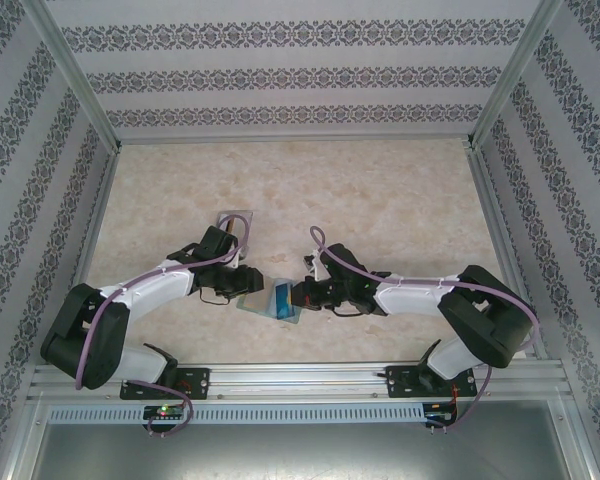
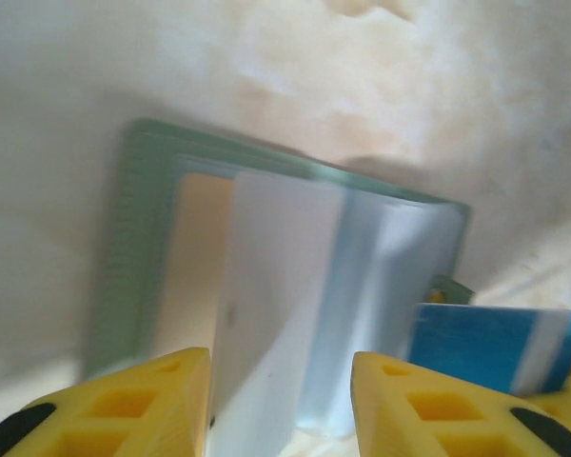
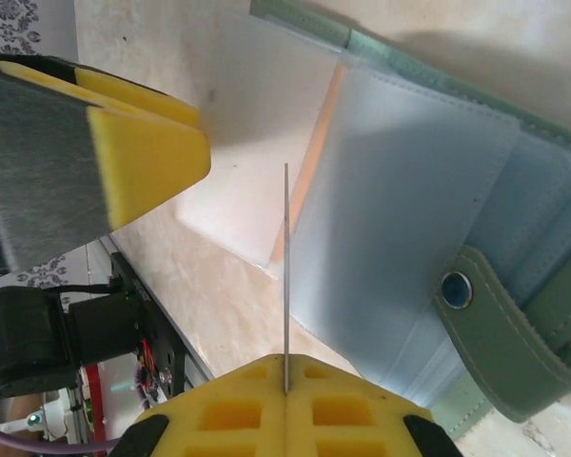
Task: Put the credit cards into the card holder
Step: Insert the credit card into the card holder.
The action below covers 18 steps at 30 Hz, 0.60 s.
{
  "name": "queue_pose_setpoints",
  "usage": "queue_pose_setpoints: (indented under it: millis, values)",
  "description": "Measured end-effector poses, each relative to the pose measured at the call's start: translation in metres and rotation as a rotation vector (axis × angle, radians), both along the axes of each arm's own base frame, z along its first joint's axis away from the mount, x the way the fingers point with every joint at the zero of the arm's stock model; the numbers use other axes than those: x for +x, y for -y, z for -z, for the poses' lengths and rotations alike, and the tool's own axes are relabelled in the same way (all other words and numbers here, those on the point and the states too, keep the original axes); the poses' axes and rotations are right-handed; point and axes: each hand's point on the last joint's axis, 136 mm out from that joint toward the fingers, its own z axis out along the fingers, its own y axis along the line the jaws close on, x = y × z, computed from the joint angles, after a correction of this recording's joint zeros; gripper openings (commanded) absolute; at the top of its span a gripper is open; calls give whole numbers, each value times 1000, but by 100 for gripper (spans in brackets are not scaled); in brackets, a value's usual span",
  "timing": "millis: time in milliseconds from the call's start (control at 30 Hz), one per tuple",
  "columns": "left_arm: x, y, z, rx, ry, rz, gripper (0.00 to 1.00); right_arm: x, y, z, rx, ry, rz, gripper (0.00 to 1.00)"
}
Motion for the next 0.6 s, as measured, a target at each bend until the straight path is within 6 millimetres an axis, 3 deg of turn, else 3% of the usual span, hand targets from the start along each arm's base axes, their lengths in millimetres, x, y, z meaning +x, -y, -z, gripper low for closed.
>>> queue_pose_setpoints:
  millis: [233, 400, 600]
  values:
    - [6, -34, 12, 198, 28, -67, 42, 4, -14, -5, 2, -10, 38, 0]
    - [8, -39, 17, 233, 31, -72, 32, 11, -18, 7, -20, -57, 85, 0]
    - [3, -42, 29, 257, -7, -66, 31, 12, -17, 21, -45, -111, 119, 0]
